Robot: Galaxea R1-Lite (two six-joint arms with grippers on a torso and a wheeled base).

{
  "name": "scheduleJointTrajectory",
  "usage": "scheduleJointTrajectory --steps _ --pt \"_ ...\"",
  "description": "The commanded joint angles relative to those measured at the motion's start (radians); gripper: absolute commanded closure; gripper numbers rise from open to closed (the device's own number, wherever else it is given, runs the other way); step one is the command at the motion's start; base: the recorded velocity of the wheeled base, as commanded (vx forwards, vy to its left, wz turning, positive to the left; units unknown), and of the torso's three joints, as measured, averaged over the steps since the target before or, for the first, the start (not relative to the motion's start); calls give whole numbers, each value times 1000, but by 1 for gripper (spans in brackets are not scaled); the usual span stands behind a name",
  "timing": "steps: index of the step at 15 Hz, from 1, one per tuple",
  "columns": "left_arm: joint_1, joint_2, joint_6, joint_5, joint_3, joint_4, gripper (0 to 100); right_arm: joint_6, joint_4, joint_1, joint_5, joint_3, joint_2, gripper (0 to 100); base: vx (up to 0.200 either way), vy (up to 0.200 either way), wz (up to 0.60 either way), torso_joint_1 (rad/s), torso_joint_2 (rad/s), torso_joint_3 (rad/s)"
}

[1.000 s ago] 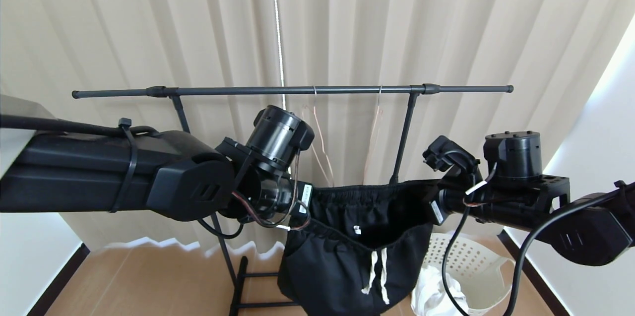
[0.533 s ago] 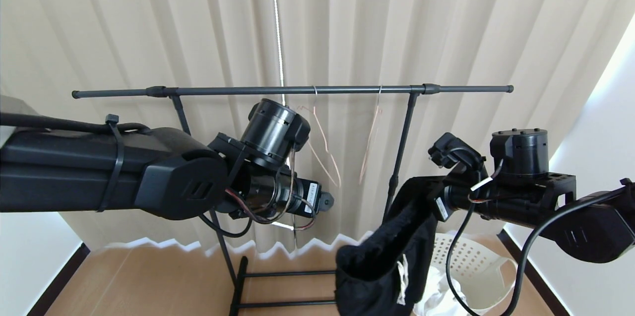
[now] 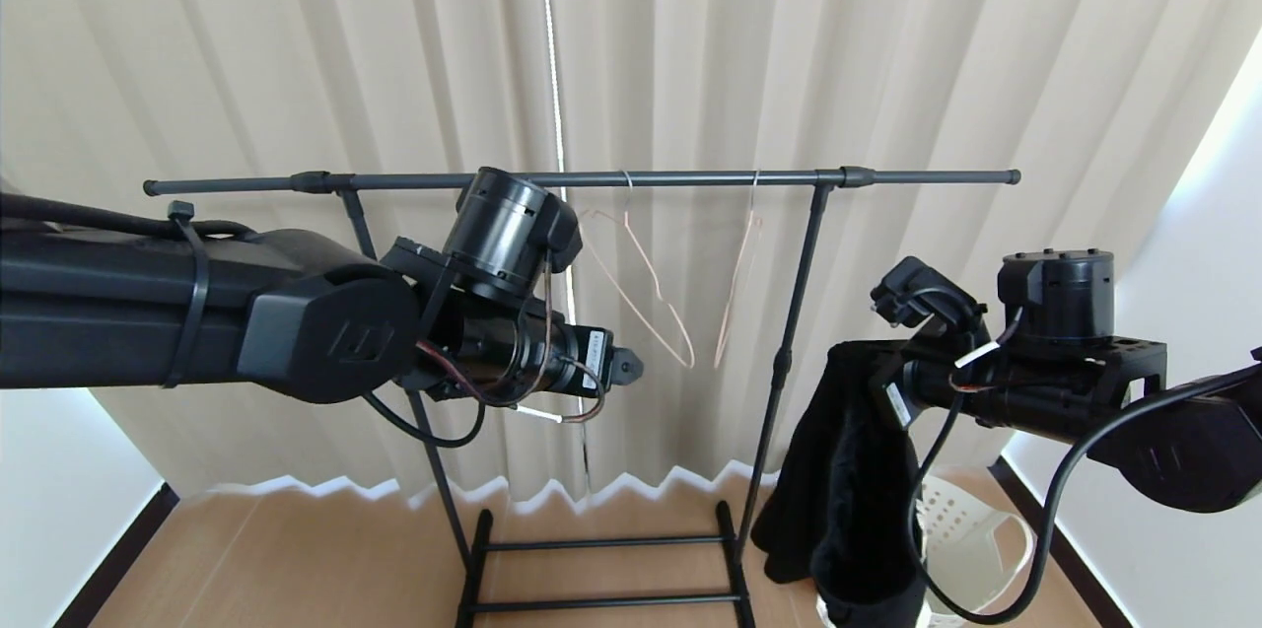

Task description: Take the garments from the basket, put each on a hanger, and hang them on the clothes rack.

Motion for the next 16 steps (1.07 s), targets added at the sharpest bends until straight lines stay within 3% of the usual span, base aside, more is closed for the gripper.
scheduleJointTrajectory --steps 1,4,7,11,13,16 --pt "25 35 -1 11 -8 0 0 -12 -1 -26 0 -2 -6 100 0 0 0 0 0 0" --pt "23 75 2 75 -13 -20 0 -31 -1 -51 0 -5 -6 100 0 0 0 0 0 0" --pt "20 78 5 84 -11 -49 0 -31 -1 -54 -3 -8 -3 100 0 0 0 0 0 0" --pt "20 78 1 84 -11 -50 0 -32 -1 -54 -4 -8 3 100 0 -200 0 4 2 0" --pt "20 78 -1 83 -13 -50 0 -32 -1 -52 -4 -8 5 100 200 -200 0 5 5 -2" --pt "22 86 -1 83 -13 -70 0 -57 -1 -54 -4 -7 6 100 200 0 0 -12 1 9"
